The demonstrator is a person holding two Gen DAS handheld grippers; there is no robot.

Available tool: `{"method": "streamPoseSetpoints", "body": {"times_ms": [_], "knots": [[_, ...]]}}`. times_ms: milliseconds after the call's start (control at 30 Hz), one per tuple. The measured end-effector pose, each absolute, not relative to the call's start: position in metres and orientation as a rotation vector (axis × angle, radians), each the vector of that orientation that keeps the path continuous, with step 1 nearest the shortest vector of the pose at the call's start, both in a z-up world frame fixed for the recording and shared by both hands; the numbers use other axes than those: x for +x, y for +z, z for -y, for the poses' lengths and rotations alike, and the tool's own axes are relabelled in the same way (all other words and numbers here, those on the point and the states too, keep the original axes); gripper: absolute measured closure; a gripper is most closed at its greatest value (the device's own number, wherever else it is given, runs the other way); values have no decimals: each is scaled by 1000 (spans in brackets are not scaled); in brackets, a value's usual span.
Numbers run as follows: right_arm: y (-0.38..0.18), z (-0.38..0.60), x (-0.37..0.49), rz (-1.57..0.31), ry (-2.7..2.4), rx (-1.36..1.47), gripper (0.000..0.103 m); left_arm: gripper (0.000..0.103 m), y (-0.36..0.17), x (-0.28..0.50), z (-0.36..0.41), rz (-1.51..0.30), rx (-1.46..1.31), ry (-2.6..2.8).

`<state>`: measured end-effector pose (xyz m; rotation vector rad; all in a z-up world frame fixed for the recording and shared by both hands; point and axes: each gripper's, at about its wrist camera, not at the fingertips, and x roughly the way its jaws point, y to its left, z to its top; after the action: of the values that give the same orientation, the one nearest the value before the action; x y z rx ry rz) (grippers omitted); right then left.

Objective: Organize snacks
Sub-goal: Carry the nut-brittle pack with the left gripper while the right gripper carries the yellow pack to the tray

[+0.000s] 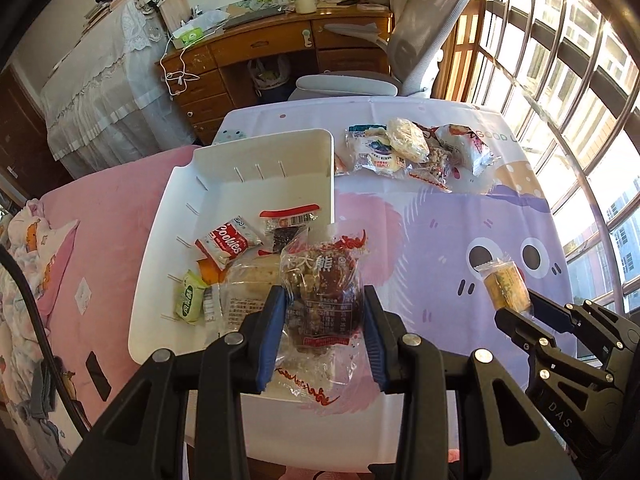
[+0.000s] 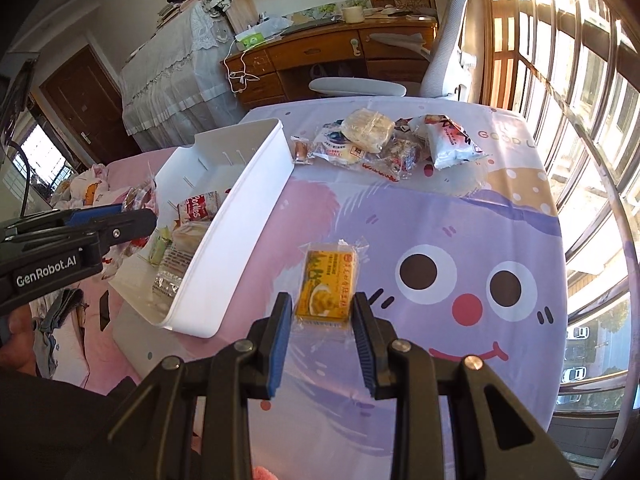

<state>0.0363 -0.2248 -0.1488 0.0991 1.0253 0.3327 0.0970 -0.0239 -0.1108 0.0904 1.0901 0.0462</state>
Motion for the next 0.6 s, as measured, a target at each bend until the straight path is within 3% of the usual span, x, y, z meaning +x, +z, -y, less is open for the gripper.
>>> {"method": "streamPoseSetpoints", "body": {"times_ms": [600], "knots": [[-124,112,19,-933,246,147,72,67,-89,99,-86,-1025,139,-174]]}}
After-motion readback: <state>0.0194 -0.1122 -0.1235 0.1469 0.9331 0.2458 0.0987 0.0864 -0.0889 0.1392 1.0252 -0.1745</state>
